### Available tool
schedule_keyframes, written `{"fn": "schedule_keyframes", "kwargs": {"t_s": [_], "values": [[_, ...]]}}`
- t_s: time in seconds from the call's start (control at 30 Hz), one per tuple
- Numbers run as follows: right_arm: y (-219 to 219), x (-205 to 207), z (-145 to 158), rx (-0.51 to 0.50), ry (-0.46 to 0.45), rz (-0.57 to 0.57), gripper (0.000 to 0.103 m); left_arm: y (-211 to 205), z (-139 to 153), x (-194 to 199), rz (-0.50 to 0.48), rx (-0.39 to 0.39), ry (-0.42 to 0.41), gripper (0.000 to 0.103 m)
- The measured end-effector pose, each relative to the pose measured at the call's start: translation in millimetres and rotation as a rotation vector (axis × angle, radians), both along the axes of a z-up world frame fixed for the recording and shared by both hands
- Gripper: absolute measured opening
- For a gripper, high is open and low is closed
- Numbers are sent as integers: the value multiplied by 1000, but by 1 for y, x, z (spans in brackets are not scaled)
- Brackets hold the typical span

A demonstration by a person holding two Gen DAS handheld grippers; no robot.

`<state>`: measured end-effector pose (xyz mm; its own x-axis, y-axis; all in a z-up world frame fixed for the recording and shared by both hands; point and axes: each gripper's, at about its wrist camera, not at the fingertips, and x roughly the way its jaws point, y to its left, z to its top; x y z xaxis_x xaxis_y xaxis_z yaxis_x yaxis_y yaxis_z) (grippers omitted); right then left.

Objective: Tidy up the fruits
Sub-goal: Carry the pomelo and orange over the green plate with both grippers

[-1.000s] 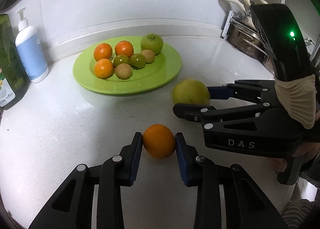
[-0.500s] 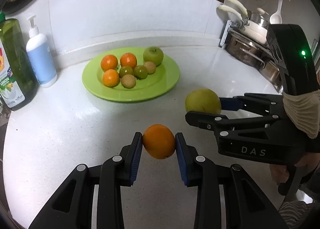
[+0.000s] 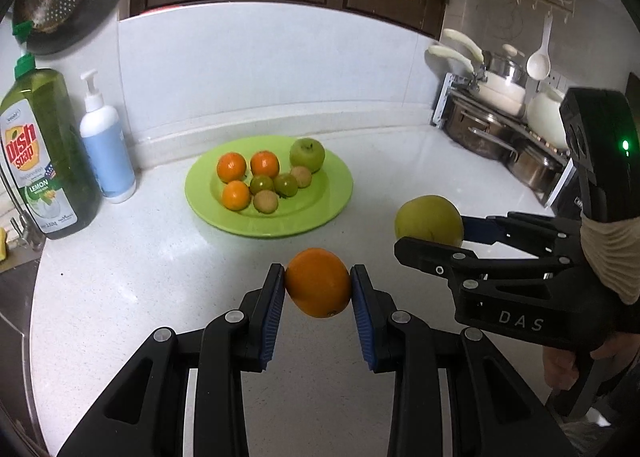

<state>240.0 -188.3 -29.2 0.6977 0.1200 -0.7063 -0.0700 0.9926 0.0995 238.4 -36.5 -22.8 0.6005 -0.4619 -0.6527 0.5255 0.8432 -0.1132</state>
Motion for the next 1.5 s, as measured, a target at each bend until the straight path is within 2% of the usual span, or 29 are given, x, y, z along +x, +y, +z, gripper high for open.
{"fn": "schedule_keyframes", "kwargs": {"t_s": [0.27,0.57,1.07,1.5], "values": [[4,-1,16,-5,-33,-9,50,4,22,5,22,14,-79,33],[4,21,34,-2,-68,-23,50,5,38,32,43,13,-111,33],[0,91,46,-17,-69,-32,51,-6,39,110,82,22,-67,33],[-5,167,35,-19,-18,-9,51,-18,25,181,88,57,-29,33]]}}
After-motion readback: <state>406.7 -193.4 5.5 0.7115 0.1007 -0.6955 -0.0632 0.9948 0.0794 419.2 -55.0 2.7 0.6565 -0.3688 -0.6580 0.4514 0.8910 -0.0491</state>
